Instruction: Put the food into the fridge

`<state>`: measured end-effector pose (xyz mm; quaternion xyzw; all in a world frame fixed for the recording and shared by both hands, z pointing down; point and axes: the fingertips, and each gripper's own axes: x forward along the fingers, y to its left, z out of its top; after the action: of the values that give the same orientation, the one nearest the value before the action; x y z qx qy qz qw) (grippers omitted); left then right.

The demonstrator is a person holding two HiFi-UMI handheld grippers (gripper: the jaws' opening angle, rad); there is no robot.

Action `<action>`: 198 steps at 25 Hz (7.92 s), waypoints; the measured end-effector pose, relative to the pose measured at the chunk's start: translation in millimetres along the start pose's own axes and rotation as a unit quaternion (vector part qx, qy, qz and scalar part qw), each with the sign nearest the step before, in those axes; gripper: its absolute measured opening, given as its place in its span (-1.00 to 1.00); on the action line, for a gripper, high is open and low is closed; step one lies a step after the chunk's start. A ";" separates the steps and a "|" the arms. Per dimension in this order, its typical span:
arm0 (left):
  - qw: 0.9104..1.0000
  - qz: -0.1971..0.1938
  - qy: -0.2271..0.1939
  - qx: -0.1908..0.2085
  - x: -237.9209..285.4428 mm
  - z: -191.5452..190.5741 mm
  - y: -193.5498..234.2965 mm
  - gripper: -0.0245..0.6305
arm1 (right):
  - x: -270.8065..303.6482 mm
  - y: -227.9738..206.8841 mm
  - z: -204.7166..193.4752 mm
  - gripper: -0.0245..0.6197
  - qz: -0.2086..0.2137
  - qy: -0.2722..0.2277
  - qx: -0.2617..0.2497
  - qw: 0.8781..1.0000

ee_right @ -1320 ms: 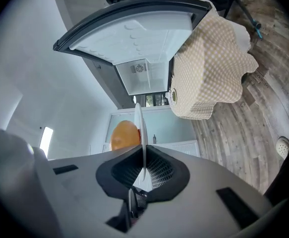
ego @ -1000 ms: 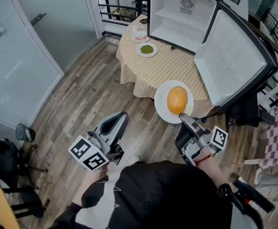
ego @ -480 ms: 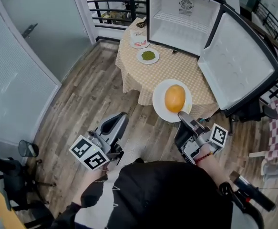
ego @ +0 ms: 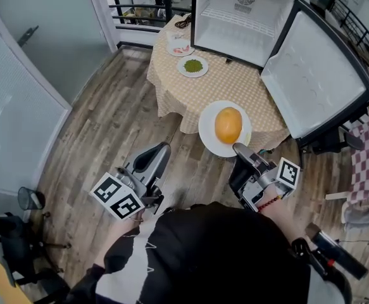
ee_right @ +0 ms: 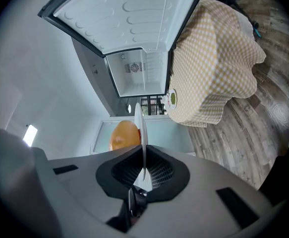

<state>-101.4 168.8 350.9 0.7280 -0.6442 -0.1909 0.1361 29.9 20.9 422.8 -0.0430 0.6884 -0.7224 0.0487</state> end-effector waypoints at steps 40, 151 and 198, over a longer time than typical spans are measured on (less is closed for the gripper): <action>0.998 0.007 0.064 -0.024 148.0 4.7 149.8 -0.88 | 159.4 -9.7 159.2 -0.85 -0.022 -0.029 0.013 0.999; 0.930 -0.280 0.238 -0.013 504.1 -22.8 272.6 -0.88 | 266.8 -90.9 508.3 -0.66 -0.415 -0.361 -0.209 0.808; 0.934 -0.265 0.238 -0.019 504.1 -25.9 283.3 -0.88 | 262.9 -89.1 517.7 -0.42 -0.517 -0.289 -0.360 0.721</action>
<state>-291.7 -369.1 448.1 0.8938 -0.3725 -0.0534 0.2439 -164.9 -521.6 535.6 -0.6133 0.7200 -0.2857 -0.1545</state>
